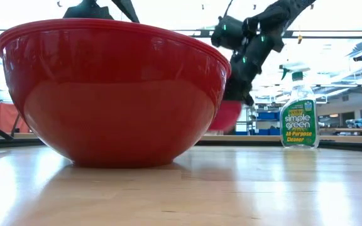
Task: Nest bowls inside each other
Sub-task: Stack the pink bowl on top of the blue bowl
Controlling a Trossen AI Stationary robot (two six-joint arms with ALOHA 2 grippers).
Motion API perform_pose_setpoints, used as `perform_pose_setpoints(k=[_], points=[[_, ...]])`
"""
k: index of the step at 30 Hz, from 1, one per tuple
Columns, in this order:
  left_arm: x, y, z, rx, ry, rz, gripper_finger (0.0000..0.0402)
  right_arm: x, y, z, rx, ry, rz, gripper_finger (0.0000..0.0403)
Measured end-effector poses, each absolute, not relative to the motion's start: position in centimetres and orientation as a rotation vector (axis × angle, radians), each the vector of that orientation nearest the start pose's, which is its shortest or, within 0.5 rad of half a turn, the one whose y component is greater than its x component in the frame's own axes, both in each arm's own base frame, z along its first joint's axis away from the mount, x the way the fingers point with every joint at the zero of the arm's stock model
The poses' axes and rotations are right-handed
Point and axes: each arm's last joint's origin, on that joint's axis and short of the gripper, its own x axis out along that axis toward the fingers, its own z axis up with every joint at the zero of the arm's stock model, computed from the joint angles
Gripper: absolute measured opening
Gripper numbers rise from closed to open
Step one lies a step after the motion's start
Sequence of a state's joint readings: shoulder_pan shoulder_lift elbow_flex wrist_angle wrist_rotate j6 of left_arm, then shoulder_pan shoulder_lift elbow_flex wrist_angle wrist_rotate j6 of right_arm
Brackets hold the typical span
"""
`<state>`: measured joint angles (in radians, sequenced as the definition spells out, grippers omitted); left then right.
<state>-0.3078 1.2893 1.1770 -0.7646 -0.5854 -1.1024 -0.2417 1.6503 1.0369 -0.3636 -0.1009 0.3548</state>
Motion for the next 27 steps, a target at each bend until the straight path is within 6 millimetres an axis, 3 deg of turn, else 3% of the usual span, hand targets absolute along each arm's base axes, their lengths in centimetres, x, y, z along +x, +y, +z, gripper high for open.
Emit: perform_pose_setpoints(k=[9,15,21,27], points=[[22.5,-5.4,34.2,-0.509,0.474,0.616,0.0192,32.2,-8.8,26.1,0.43,0.967,-0.305,0.0026],[21.7,-5.1,34.7,-0.423,0.484,0.6,0.0192,33.1,-8.4,28.8,0.447,0.897,-0.254,0.0026],[21.6,-5.2,34.8,-0.224,0.535,0.517,0.0192,34.7,-5.9,29.0,0.447,0.829,-0.19,0.0027],[20.9,-4.3,35.8,-0.223,0.516,0.446,0.0192,36.6,-1.7,27.4,0.47,0.846,-0.136,0.0029]])
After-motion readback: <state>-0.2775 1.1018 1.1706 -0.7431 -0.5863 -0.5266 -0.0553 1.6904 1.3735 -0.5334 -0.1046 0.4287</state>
